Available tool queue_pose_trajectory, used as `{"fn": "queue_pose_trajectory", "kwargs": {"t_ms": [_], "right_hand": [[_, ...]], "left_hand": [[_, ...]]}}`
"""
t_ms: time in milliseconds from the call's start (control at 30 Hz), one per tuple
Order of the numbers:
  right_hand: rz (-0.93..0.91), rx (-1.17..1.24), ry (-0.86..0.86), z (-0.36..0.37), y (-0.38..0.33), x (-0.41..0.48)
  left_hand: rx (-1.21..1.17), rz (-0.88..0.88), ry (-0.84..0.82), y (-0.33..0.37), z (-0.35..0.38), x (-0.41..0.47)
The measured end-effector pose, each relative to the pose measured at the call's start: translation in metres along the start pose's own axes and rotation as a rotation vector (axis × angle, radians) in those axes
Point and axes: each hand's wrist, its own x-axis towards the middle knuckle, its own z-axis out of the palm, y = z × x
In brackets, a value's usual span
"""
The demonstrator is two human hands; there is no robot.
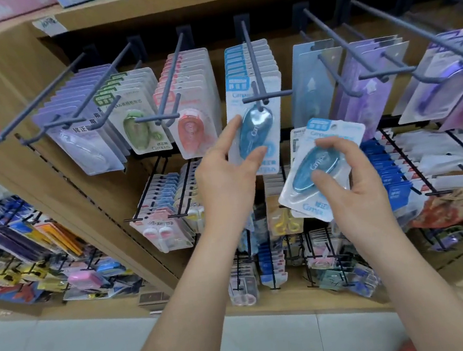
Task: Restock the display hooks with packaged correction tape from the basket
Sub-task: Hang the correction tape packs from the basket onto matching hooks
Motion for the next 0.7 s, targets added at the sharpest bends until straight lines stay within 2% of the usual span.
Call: {"fn": "queue_pose_trajectory", "kwargs": {"t_ms": [167, 300, 367, 433, 467, 567, 700], "right_hand": [[-0.009, 0.224, -0.079, -0.008, -0.004, -0.002], [0.057, 0.29, -0.127, -0.01, -0.003, -0.001], [0.068, 0.301, -0.182, -0.012, -0.003, -0.001], [0.058, 0.282, -0.24, -0.014, -0.004, -0.001], [0.054, 0.273, -0.268, -0.015, -0.005, -0.001], [0.054, 0.271, -0.352, -0.015, -0.005, -0.002], [0.066, 0.259, -0.422, -0.011, -0.005, -0.003]], "left_hand": [[0.021, 0.048, 0.044, -0.006, 0.021, 0.026], [0.237, 0.097, 0.024, -0.012, 0.02, 0.025], [0.27, 0.11, 0.047, -0.01, 0.014, 0.012], [0.135, 0.13, 0.027, -0.003, 0.007, 0.001], [0.031, 0.104, -0.034, 0.004, 0.005, -0.003], [-0.248, -0.052, -0.215, 0.017, 0.002, -0.004], [-0.42, -0.163, -0.237, 0.022, -0.001, -0.002]]}}
